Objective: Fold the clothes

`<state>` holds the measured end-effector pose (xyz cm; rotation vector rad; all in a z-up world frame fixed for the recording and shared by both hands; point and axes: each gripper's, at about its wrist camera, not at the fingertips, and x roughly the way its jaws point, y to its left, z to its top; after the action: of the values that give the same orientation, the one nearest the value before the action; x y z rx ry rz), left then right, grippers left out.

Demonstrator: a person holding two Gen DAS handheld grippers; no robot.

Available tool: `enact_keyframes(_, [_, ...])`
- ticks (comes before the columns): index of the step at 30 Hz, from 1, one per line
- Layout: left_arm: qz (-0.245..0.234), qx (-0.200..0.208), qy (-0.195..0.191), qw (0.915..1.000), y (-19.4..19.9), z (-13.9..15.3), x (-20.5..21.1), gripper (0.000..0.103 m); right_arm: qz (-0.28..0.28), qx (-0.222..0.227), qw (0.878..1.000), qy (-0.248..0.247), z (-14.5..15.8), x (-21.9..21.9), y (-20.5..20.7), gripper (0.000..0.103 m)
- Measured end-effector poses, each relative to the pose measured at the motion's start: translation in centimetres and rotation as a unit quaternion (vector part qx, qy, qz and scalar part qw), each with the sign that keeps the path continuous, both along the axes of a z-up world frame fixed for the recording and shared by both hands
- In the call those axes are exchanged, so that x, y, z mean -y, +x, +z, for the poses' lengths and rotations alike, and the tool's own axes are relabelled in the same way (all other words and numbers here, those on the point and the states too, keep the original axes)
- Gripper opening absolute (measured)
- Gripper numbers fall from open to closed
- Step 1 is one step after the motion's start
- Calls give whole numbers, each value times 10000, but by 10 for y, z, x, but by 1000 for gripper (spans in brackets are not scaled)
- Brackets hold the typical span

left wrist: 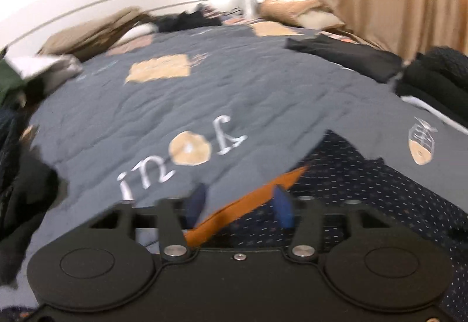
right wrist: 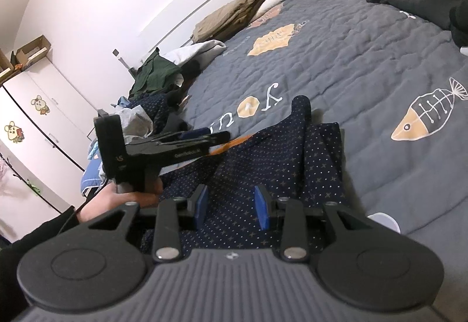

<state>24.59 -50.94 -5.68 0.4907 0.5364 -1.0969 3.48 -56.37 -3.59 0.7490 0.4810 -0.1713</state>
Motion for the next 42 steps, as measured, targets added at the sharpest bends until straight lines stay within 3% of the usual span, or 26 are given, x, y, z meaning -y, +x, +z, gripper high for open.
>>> enact_keyframes(7, [-313, 34, 273, 9991, -11, -24, 33, 54, 97, -28, 9999, -23, -1, -2, 1, 34])
enact_keyframes(11, [-403, 23, 415, 9983, -13, -35, 45, 47, 78, 7, 10000, 11, 0, 0, 0, 34])
enact_keyframes(13, [-441, -26, 508, 9977, -11, -39, 49, 26, 91, 31, 10000, 8, 0, -1, 0, 34])
enact_keyframes(14, [-457, -100, 555, 9974, -10, -41, 51, 9, 99, 46, 9999, 5, 1, -1, 0, 34])
enact_keyframes(15, [-496, -205, 574, 9969, -9, -42, 51, 3, 104, 61, 9999, 6, 1, -1, 0, 34])
enact_keyframes(16, [-543, -320, 584, 9963, -8, -43, 52, 3, 100, 83, 9999, 22, 1, -1, -1, 34])
enact_keyframes(21, [-264, -13, 205, 9994, -3, -32, 43, 2, -18, 202, 9996, 206, 2, 6, -5, 34])
enact_keyframes(24, [38, -104, 4, 9999, 10, -25, 38, 2, -113, 233, 9994, 223, 2, 9, -8, 34])
enact_keyframes(28, [161, -114, 150, 9997, 14, -24, 39, 2, -209, 234, 9992, 249, 2, 12, -10, 34])
enact_keyframes(31, [349, -184, 387, 9985, 17, -25, 41, 6, -224, 192, 9993, 240, 2, 12, -9, 34])
enact_keyframes(33, [399, -77, 350, 9986, 15, -19, 33, 10, -192, 162, 9995, 195, 2, 11, -8, 34])
enact_keyframes(34, [443, -24, 233, 9987, 15, -11, 22, 13, -179, 149, 9996, 177, 2, 10, -8, 34])
enact_keyframes(36, [648, 99, -19, 9978, 17, 6, -8, 40, -176, 144, 9996, 173, 2, 10, -7, 34])
enact_keyframes(38, [981, 219, -257, 9946, 23, 23, -47, 52, -173, 139, 9996, 170, 2, 9, -7, 34])
enact_keyframes(42, [1743, 338, -246, 9838, 43, 43, -136, 53, -166, 128, 9996, 163, 1, 8, -5, 34])
